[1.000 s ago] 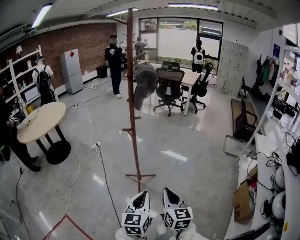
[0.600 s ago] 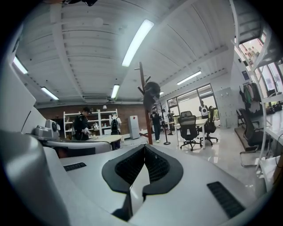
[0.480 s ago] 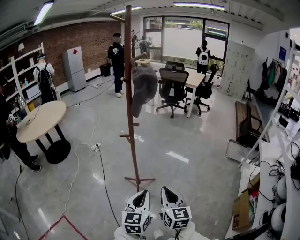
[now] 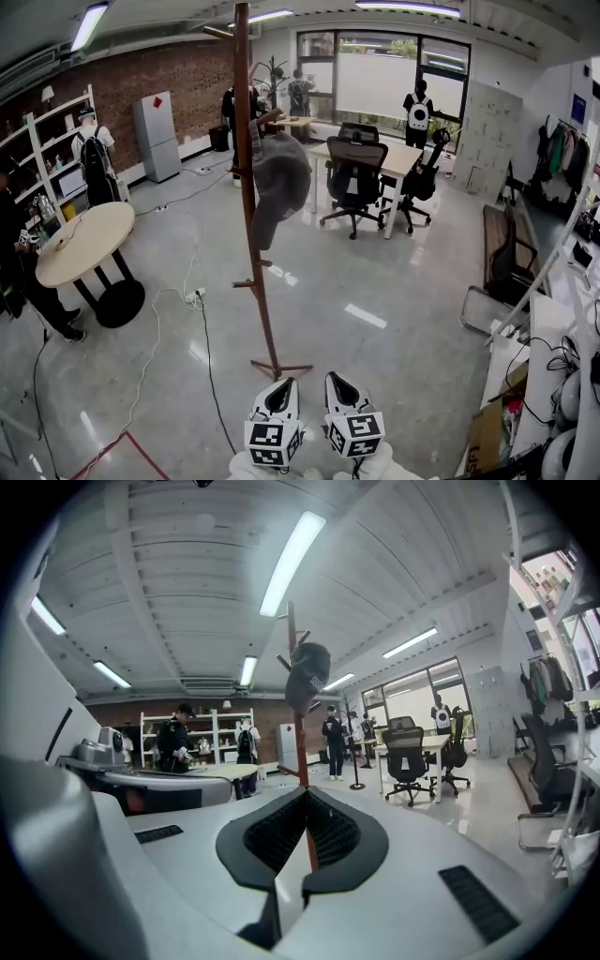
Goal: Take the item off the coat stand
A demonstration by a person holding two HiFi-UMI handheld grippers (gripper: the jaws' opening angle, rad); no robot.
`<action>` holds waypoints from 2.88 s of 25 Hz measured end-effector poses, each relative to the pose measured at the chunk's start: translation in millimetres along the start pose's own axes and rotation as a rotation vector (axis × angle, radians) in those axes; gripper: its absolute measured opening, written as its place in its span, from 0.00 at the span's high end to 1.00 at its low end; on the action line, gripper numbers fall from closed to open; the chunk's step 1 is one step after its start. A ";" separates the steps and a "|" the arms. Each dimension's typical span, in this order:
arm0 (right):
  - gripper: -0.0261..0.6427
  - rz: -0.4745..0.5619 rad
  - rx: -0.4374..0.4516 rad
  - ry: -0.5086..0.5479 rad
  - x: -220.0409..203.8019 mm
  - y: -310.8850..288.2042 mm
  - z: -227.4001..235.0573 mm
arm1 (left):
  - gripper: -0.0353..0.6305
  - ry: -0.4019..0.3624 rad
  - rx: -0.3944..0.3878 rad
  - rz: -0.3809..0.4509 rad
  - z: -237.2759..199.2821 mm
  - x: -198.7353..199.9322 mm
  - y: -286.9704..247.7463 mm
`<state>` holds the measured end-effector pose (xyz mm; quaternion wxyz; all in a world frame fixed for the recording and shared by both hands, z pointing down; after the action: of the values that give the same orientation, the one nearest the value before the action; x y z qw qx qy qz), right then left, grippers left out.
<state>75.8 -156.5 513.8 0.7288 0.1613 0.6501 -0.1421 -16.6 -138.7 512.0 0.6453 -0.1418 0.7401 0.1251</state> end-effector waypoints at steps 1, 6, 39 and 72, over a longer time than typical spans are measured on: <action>0.95 -0.001 0.002 -0.005 -0.8 -3.7 2.0 | 0.97 0.002 0.002 -0.006 -0.4 -1.6 -3.7; 0.95 -0.023 0.006 -0.013 -12.1 -18.9 9.6 | 0.97 0.000 0.005 -0.023 -3.8 -8.1 -17.9; 0.95 -0.010 0.023 -0.001 -11.3 -169.8 29.4 | 0.97 0.009 0.027 -0.001 -107.9 6.5 -143.9; 0.95 -0.012 0.127 -0.030 -3.2 -199.5 20.2 | 0.67 -0.270 -0.012 0.230 -148.3 171.2 -168.0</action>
<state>10.4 -346.0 508.9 0.7260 0.2013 0.6296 -0.1899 -112.3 -357.6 362.1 0.7196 -0.0421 0.6572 0.2204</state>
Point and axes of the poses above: the fingertips, and each gripper's own axes: y backward along the fingers, z to its right, x out of its top, the point moved 1 cm from there along y, backward along the fingers, and after that the axes turned 10 degrees about z, right-handed, at the moved point
